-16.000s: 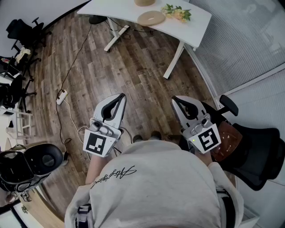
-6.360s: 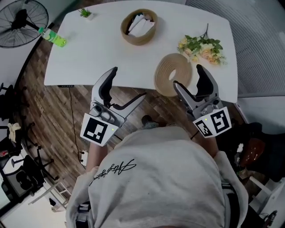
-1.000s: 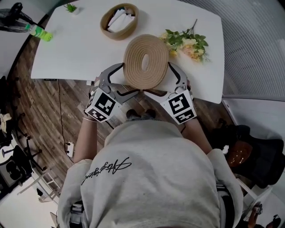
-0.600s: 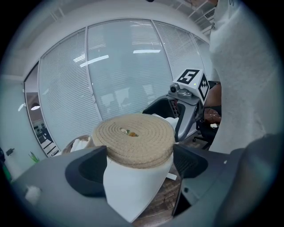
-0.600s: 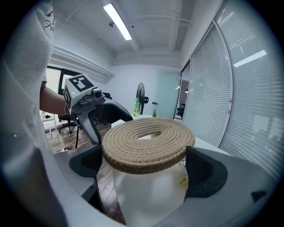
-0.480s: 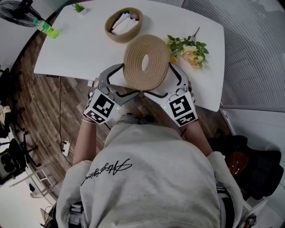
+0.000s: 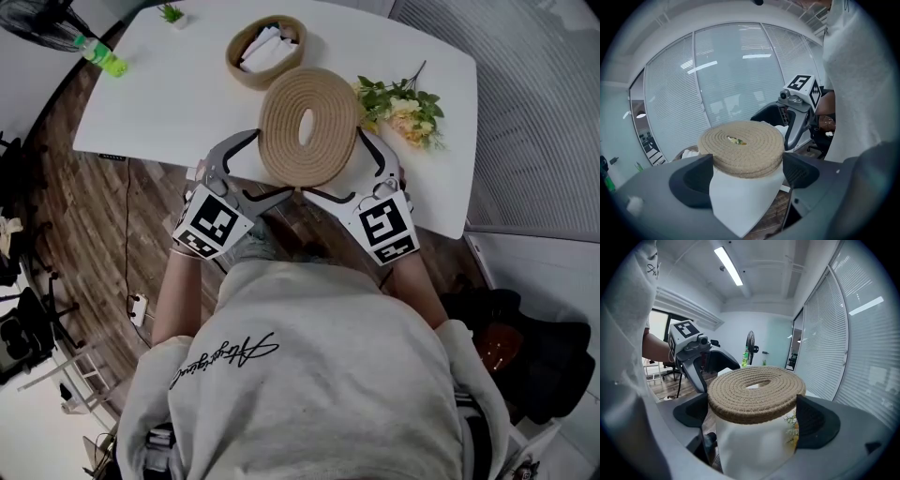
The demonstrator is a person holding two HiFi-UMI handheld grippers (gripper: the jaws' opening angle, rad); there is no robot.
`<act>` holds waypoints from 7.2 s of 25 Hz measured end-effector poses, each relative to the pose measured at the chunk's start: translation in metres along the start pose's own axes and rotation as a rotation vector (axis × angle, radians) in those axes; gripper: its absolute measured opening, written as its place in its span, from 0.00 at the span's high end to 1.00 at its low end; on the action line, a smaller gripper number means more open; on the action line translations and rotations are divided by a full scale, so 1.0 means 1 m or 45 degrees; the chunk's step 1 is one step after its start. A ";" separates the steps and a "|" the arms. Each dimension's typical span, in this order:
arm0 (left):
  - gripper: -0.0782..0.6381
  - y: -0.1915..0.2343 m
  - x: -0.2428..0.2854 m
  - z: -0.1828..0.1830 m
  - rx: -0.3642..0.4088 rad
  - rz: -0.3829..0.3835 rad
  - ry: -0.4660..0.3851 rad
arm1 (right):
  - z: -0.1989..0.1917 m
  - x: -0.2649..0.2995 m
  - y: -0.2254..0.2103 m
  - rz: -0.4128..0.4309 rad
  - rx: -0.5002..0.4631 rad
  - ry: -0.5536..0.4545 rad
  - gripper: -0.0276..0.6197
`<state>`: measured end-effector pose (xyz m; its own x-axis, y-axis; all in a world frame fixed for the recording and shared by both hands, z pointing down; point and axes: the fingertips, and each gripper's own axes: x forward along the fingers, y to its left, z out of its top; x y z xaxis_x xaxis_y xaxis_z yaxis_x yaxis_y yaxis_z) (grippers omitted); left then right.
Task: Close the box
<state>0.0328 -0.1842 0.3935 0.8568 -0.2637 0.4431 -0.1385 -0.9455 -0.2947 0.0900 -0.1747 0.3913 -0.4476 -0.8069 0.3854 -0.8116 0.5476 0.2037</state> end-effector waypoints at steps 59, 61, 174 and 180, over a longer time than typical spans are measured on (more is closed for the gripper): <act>0.29 0.192 0.005 -0.044 0.171 -0.349 -0.199 | 0.074 0.158 -0.062 -0.371 0.144 0.046 0.05; 0.33 0.189 0.002 -0.045 0.193 -0.404 -0.222 | 0.079 0.164 -0.062 -0.390 0.139 0.029 0.06; 0.49 0.267 -0.035 0.002 -0.372 -0.117 -0.627 | 0.134 0.151 -0.093 -0.448 0.288 -0.327 0.43; 0.59 0.267 -0.041 0.008 -0.356 -0.107 -0.646 | 0.143 0.143 -0.093 -0.464 0.287 -0.375 0.58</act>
<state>-0.0348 -0.4242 0.2899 0.9916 -0.1265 -0.0261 -0.1268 -0.9919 -0.0112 0.0477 -0.3726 0.2985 -0.1811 -0.9822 0.0496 -0.9806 0.1842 0.0665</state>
